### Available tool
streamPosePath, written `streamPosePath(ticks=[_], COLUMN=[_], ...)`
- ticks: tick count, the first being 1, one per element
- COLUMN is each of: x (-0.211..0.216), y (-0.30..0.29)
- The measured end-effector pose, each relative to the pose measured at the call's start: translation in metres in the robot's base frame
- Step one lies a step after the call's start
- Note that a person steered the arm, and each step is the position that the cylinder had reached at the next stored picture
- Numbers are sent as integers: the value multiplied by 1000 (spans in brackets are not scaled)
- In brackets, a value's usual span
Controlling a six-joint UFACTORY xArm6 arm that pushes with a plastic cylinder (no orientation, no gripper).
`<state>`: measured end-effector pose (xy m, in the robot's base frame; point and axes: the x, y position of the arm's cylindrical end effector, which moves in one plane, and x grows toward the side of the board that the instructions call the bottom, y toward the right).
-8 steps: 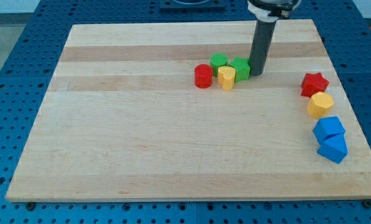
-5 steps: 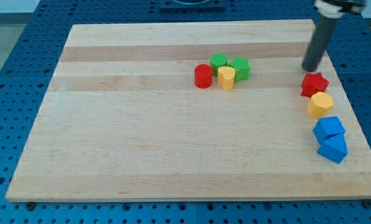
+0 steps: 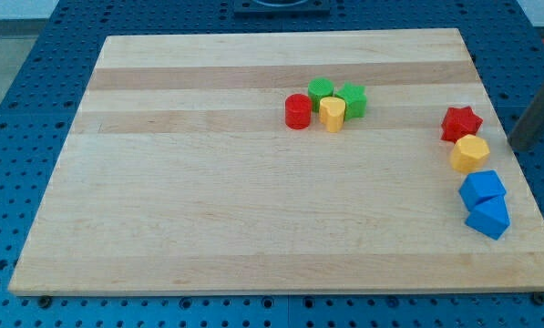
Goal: Slide the red star closer to the green star
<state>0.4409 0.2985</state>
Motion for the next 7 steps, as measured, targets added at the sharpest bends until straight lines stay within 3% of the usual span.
streamPosePath(ticks=[4,7], x=[-17,-54], y=[-67,-72])
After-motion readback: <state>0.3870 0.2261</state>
